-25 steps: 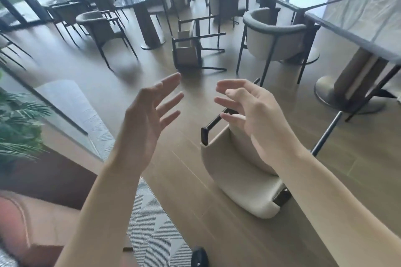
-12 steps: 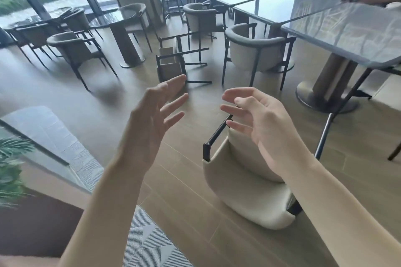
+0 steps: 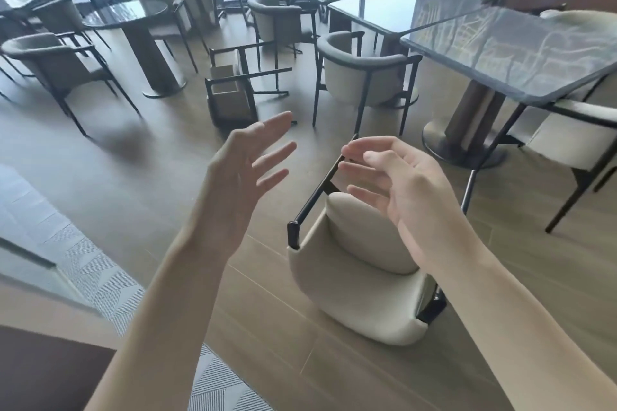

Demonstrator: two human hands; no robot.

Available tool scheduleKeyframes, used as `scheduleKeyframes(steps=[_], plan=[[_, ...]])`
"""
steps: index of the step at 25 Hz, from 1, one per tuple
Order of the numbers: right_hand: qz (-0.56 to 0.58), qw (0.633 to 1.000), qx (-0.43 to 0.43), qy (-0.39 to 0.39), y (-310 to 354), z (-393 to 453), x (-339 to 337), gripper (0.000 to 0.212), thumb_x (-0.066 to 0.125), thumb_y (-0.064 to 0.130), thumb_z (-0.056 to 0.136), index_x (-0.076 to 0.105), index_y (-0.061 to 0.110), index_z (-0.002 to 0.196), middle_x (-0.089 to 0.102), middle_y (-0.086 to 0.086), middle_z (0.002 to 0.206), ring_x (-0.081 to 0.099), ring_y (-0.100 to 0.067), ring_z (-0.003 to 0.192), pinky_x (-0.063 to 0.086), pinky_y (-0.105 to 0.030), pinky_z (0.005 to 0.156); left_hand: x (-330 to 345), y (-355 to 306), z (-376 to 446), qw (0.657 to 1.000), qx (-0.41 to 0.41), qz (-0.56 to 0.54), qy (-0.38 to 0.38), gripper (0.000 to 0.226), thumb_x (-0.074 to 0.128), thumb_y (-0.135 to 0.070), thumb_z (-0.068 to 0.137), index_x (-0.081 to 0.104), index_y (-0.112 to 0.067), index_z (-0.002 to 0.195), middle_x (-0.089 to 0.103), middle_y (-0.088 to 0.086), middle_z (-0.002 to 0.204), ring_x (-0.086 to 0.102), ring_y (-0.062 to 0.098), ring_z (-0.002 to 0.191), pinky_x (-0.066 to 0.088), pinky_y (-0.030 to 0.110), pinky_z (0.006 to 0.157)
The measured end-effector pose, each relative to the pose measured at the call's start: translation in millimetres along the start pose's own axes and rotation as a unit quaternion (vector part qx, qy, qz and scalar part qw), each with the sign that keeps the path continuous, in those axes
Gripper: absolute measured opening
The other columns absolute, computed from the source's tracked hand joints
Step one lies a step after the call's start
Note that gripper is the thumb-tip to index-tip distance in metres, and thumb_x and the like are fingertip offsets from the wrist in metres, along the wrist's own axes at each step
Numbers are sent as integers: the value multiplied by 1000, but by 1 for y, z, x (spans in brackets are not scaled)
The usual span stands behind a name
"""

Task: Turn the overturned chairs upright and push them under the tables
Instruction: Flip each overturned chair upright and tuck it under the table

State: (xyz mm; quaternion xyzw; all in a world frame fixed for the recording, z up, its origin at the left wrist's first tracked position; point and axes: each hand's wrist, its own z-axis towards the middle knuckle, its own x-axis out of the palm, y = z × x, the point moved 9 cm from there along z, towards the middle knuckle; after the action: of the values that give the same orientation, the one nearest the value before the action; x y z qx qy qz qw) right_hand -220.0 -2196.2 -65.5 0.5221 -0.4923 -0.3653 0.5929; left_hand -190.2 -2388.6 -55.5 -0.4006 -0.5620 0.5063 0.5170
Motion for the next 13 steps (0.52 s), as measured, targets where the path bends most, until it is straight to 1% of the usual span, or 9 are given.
scheduleKeyframes(steps=[3, 5, 7, 10, 13], plan=[[-7, 1000, 6, -12, -1, 2, -22, 20, 55, 22, 86, 73, 19, 95, 75, -4, 112, 72, -17, 106, 51, -52, 102, 21, 10, 13, 1000, -7, -9, 14, 49, 47, -39, 90, 69, -23, 131, 66, -9, 139, 64, 13, 126, 43, 46, 110], [-10, 1000, 3, -28, -1, 5, -43, 19, 54, 17, 92, 73, 17, 95, 74, -6, 112, 72, -17, 106, 52, -52, 101, 36, 18, 24, 999, -10, -27, 24, 50, 50, -40, 87, 70, -25, 130, 66, -9, 139, 64, 14, 127, 44, 44, 107], [4, 999, 4, -52, -3, 12, -65, 24, 50, 10, 99, 72, 16, 96, 74, -8, 112, 73, -18, 104, 54, -49, 99, 51, 32, 36, 998, -26, -41, 32, 51, 50, -41, 87, 70, -25, 130, 66, -7, 139, 65, 15, 126, 44, 44, 106], [39, 994, 11, -97, -13, 23, -89, 26, 48, 7, 100, 72, 16, 95, 76, -6, 109, 73, -20, 103, 57, -44, 96, 72, 62, 53, 992, -89, -70, 50, 53, 49, -42, 87, 68, -22, 132, 67, -4, 138, 65, 20, 126, 43, 46, 111], [62, 987, 18, -148, -28, 35, -102, 26, 49, 8, 99, 72, 18, 94, 76, -5, 109, 74, -19, 102, 58, -42, 94, 79, 86, 80, 986, -127, -83, 65, 53, 51, -42, 86, 69, -22, 132, 67, -2, 138, 66, 21, 125, 45, 45, 109]])
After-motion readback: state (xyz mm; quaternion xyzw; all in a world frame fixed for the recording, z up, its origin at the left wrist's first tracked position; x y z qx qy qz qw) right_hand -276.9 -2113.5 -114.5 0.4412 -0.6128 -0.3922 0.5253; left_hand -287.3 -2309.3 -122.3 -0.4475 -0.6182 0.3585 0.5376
